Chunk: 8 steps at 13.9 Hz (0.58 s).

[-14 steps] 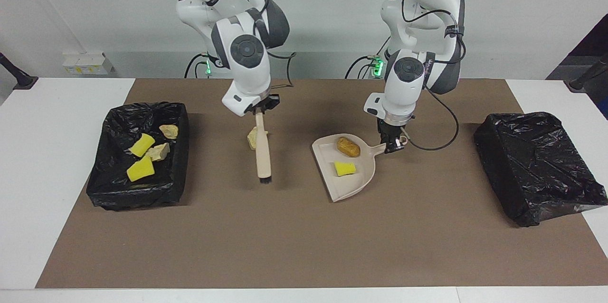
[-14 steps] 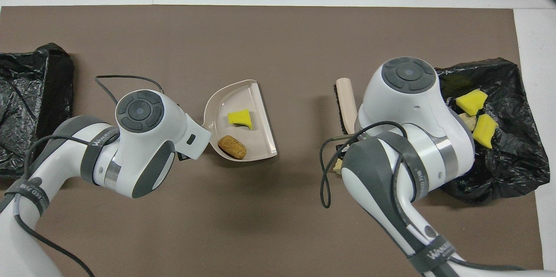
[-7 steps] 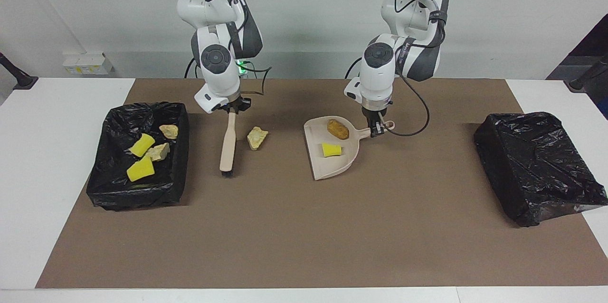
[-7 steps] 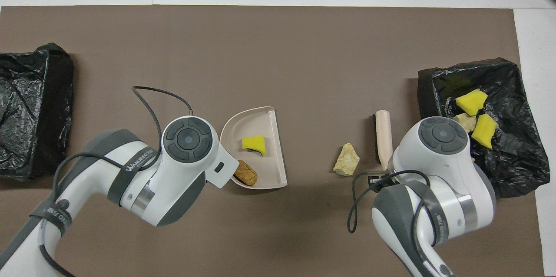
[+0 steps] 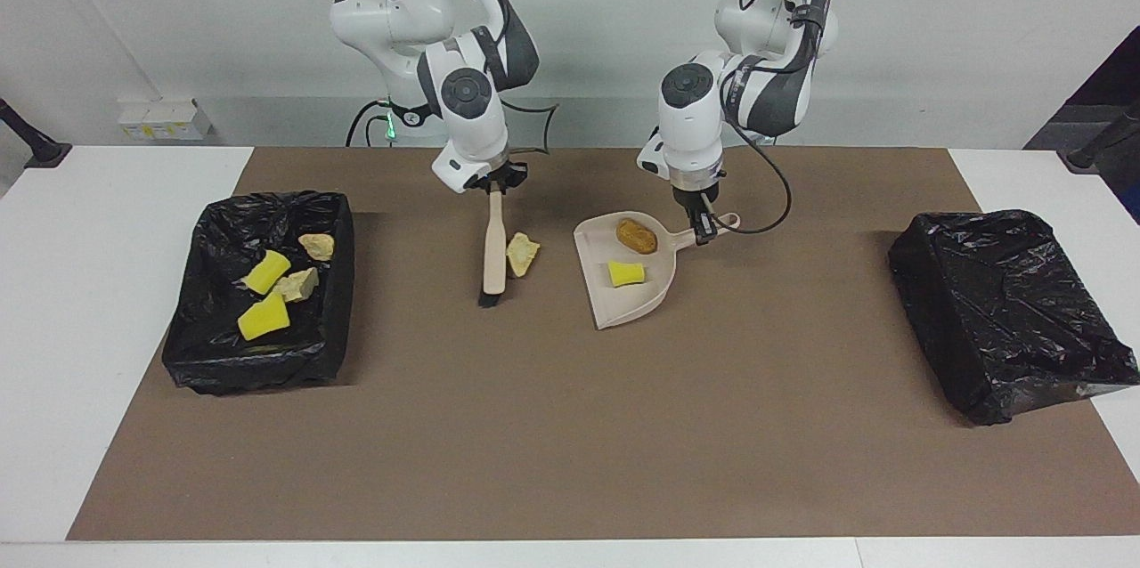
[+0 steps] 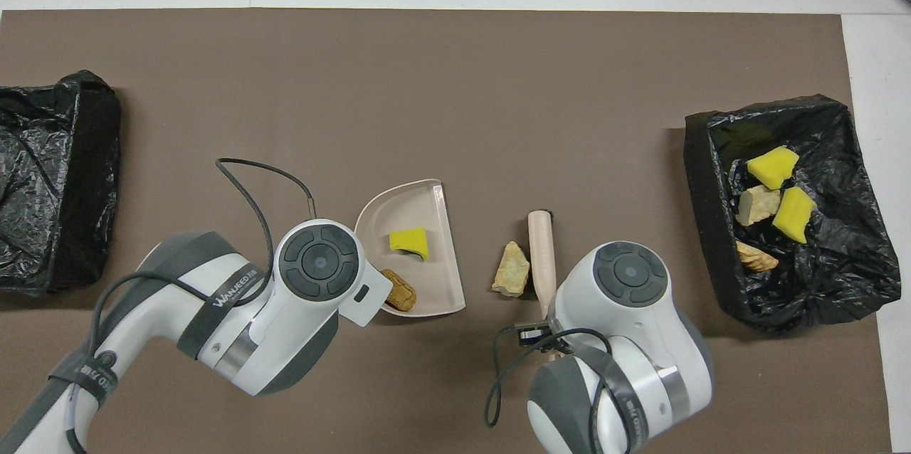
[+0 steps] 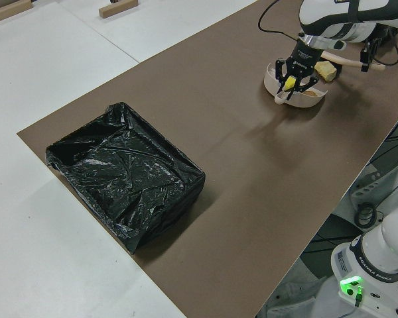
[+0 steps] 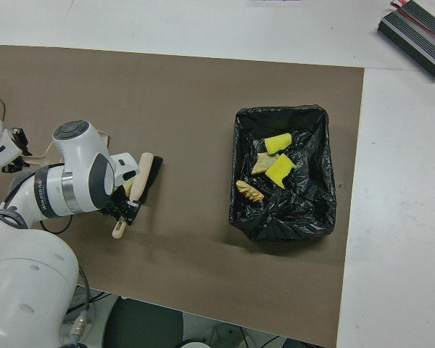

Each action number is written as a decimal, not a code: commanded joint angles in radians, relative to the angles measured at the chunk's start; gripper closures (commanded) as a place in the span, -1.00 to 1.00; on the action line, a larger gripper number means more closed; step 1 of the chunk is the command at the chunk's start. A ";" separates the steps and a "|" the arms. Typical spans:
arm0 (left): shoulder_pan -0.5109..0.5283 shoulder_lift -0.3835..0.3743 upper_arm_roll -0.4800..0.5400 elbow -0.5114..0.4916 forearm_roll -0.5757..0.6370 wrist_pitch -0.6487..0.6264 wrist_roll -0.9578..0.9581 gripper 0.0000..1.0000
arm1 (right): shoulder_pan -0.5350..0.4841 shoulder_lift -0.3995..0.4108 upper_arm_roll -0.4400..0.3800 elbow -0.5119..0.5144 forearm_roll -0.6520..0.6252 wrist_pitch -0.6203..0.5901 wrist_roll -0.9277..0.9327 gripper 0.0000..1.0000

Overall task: Sweep and dump trash in bin
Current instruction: 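Sweep the bread chunk into the dustpan with the right gripper's brush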

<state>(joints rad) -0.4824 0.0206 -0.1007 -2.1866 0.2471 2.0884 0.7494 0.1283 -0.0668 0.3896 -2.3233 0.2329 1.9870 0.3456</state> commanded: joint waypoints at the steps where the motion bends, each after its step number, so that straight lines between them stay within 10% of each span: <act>1: -0.013 -0.028 0.012 -0.079 0.028 0.074 -0.019 1.00 | 0.086 0.059 0.002 0.089 0.110 0.013 0.003 1.00; 8: 0.037 -0.021 0.010 -0.111 0.023 0.199 0.010 1.00 | 0.234 0.070 0.003 0.192 0.206 0.055 0.184 1.00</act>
<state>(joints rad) -0.4717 0.0101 -0.0903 -2.2609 0.2558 2.2169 0.7516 0.3600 -0.0122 0.3933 -2.1792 0.4162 2.0457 0.5062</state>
